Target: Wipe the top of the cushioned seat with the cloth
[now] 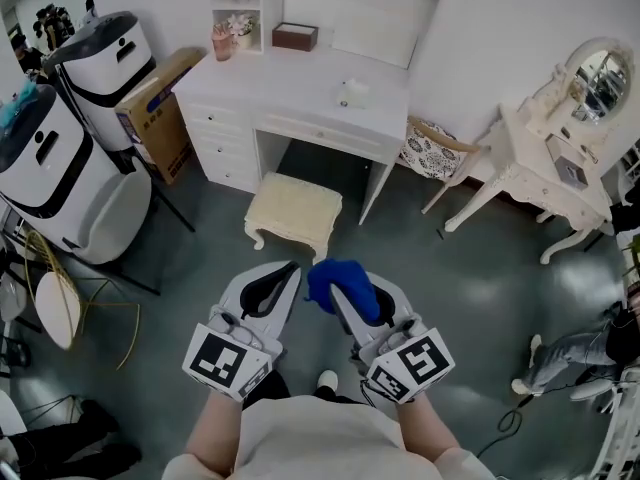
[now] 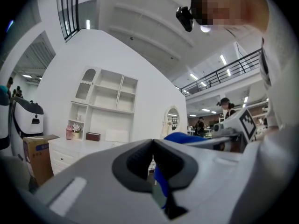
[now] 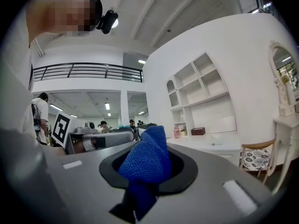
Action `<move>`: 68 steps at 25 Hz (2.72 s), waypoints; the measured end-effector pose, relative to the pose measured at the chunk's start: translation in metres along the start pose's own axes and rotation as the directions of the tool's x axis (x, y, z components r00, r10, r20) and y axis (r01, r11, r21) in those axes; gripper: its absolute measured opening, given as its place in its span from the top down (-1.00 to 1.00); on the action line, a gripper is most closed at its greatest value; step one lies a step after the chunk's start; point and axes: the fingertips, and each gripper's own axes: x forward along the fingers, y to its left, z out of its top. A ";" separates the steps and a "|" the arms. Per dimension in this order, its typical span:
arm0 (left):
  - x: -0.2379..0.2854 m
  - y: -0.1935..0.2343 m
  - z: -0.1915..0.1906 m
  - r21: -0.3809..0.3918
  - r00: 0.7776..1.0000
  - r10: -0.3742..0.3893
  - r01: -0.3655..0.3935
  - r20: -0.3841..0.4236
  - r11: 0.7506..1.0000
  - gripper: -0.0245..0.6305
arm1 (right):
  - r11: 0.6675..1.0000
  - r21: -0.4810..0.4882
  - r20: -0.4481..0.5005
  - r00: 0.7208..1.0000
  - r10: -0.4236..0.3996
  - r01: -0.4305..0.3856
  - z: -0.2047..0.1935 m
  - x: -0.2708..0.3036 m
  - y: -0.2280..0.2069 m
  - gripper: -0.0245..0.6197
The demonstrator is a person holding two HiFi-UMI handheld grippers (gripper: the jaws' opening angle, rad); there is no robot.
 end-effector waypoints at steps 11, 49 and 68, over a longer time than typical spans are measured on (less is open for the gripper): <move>-0.006 0.123 0.006 0.003 0.997 -0.077 0.077 -0.011 0.997 0.93 | 0.996 0.021 0.017 0.996 -0.091 0.091 0.005 0.117 0.020 0.62; 0.181 0.219 -0.026 -0.004 0.993 -0.068 0.068 -0.094 0.998 0.93 | 0.995 0.084 -0.003 0.998 -0.059 0.059 0.008 0.240 -0.155 0.62; 0.235 0.212 -0.024 0.016 0.971 -0.221 0.223 -0.091 0.975 0.93 | 0.973 0.094 0.041 0.975 -0.217 0.213 0.012 0.230 -0.201 0.62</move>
